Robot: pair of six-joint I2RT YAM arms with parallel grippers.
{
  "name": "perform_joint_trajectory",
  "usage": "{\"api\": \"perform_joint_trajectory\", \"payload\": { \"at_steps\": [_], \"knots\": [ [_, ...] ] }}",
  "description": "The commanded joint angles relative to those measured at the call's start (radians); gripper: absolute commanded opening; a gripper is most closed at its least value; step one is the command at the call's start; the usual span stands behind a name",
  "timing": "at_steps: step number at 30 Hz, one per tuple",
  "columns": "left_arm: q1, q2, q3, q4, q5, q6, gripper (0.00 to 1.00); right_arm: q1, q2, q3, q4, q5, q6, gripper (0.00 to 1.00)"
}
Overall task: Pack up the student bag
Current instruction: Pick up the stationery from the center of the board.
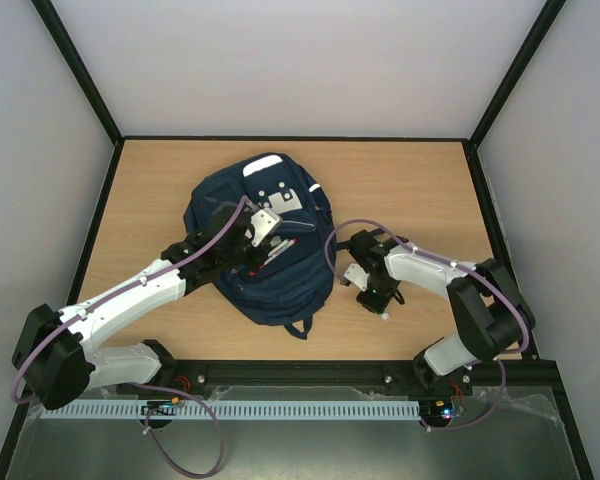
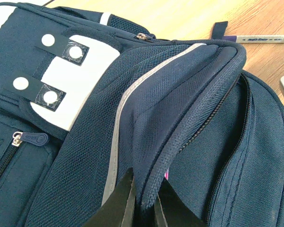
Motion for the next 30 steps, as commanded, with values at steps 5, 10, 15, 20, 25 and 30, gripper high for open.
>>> {"api": "perform_joint_trajectory", "payload": {
  "at_steps": [5, 10, 15, 20, 25, 30],
  "knots": [
    [-0.007, 0.002, 0.036, 0.028, 0.007, -0.003, 0.08, 0.015, -0.099, -0.106, -0.004, 0.194, -0.054, 0.37],
    [-0.008, 0.003, 0.036, 0.028, 0.007, -0.003, 0.08, 0.012, -0.116, -0.121, -0.01, 0.196, -0.035, 0.36],
    [-0.01, 0.003, 0.035, 0.028, 0.007, -0.003, 0.08, 0.012, -0.105, -0.108, -0.009, 0.166, -0.015, 0.29],
    [-0.012, 0.003, 0.035, 0.026, 0.004, -0.002, 0.08, 0.012, -0.111, -0.093, -0.015, 0.146, -0.015, 0.19],
    [-0.013, 0.001, 0.037, 0.026, 0.013, -0.003, 0.08, 0.015, -0.137, -0.043, -0.049, 0.077, -0.028, 0.15],
    [-0.013, -0.001, 0.035, 0.026, 0.005, -0.002, 0.08, 0.049, -0.164, 0.048, -0.098, -0.011, -0.047, 0.1]
  ]
}}
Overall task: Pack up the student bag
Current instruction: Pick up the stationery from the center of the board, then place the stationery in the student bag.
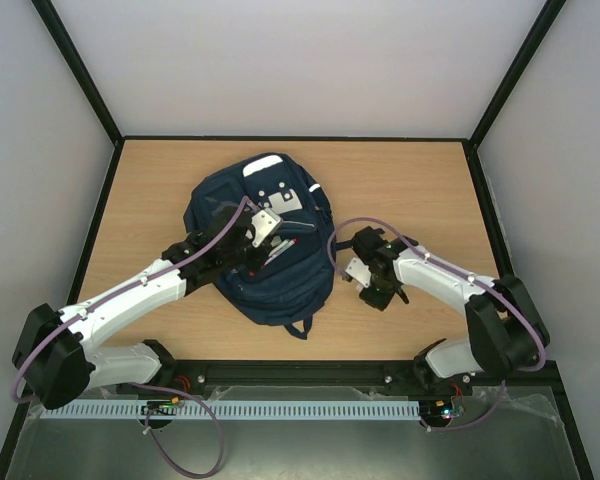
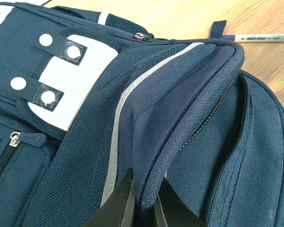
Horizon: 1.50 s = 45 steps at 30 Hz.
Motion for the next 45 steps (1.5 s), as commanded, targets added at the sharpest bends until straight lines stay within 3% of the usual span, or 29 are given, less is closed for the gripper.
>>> {"api": "perform_joint_trajectory", "payload": {
  "at_steps": [1, 11, 20, 24, 32, 45],
  "knots": [
    [-0.006, -0.005, 0.035, 0.027, 0.005, 0.0, 0.08, 0.041, -0.054, 0.087, -0.08, -0.095, -0.033, 0.09],
    [-0.007, -0.005, 0.032, 0.029, 0.001, -0.003, 0.08, 0.119, -0.19, 0.186, 0.037, -0.184, -0.126, 0.07],
    [-0.004, -0.027, 0.024, 0.045, 0.031, -0.002, 0.07, 0.377, -0.253, 0.21, 0.226, 0.08, -0.286, 0.07],
    [-0.004, -0.038, 0.025, 0.045, 0.017, -0.004, 0.07, 0.456, -0.222, 0.204, 0.327, 0.233, -0.387, 0.07],
    [-0.001, -0.047, 0.012, 0.063, -0.023, -0.019, 0.07, 0.569, -0.091, 0.202, 0.458, 0.367, -0.58, 0.07],
    [0.009, -0.076, 0.009, 0.076, -0.012, -0.029, 0.07, 0.589, 0.081, 0.24, 0.586, 0.401, -0.716, 0.07]
  ]
}}
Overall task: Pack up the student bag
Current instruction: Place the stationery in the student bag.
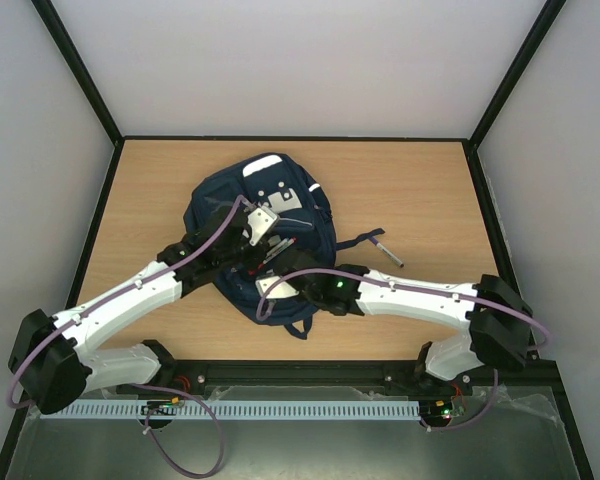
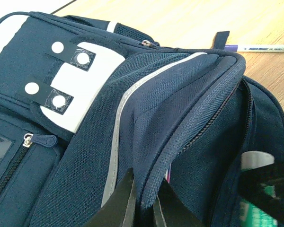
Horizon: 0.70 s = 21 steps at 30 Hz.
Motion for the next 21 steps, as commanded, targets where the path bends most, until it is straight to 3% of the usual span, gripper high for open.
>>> {"api": "perform_joint_trajectory", "payload": {
  "at_steps": [1, 18, 21],
  "knots": [
    [0.008, -0.046, 0.009, 0.079, -0.007, -0.021, 0.07, 0.004, 0.065, 0.042, 0.051, 0.042, -0.053, 0.07],
    [0.019, -0.088, 0.008, 0.085, -0.008, -0.026, 0.06, -0.052, 0.328, 0.188, 0.157, 0.085, -0.125, 0.1],
    [0.019, -0.092, 0.008, 0.085, -0.009, -0.026, 0.06, -0.064, 0.352, 0.194, 0.249, 0.117, -0.137, 0.17]
  ]
}}
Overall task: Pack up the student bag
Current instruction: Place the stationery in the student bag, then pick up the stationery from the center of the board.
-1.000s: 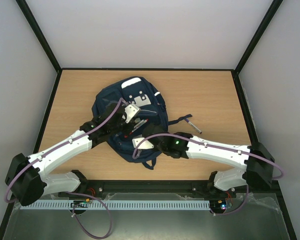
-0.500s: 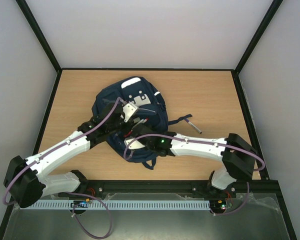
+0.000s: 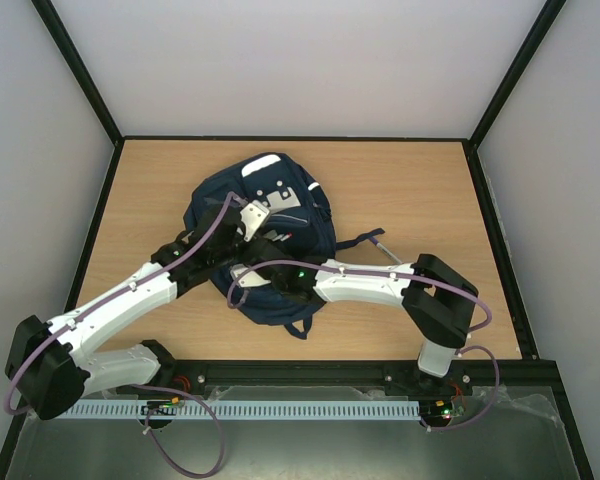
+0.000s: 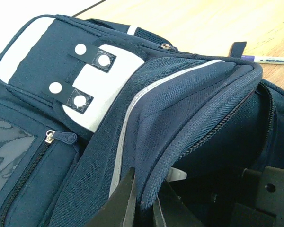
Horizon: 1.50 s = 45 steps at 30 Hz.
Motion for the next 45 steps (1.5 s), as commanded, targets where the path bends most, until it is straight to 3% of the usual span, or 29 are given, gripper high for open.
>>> {"api": "perform_joint_trajectory", "payload": {
  "at_steps": [1, 12, 22, 30, 38, 45],
  "knots": [
    [-0.007, -0.063, 0.012, 0.085, 0.018, -0.007, 0.06, -0.037, 0.042, 0.025, 0.117, 0.065, -0.033, 0.19],
    [-0.006, -0.069, 0.01, 0.086, 0.018, -0.006, 0.07, -0.036, -0.062, -0.026, 0.005, -0.001, 0.022, 0.38],
    [-0.005, -0.061, 0.005, 0.086, 0.006, -0.003, 0.07, -0.005, -0.279, -0.1, -0.272, -0.183, 0.205, 0.39],
    [-0.004, -0.046, 0.004, 0.083, -0.001, 0.003, 0.07, -0.002, -0.579, -0.27, -0.406, -0.39, 0.403, 0.38],
    [-0.004, -0.028, 0.006, 0.08, -0.001, 0.004, 0.07, -0.194, -0.799, -0.48, -0.442, -0.494, 0.545, 0.38],
    [-0.004, -0.01, 0.011, 0.075, 0.014, 0.002, 0.07, -0.439, -0.846, -0.499, -0.505, -0.582, 0.589, 0.39]
  ]
}}
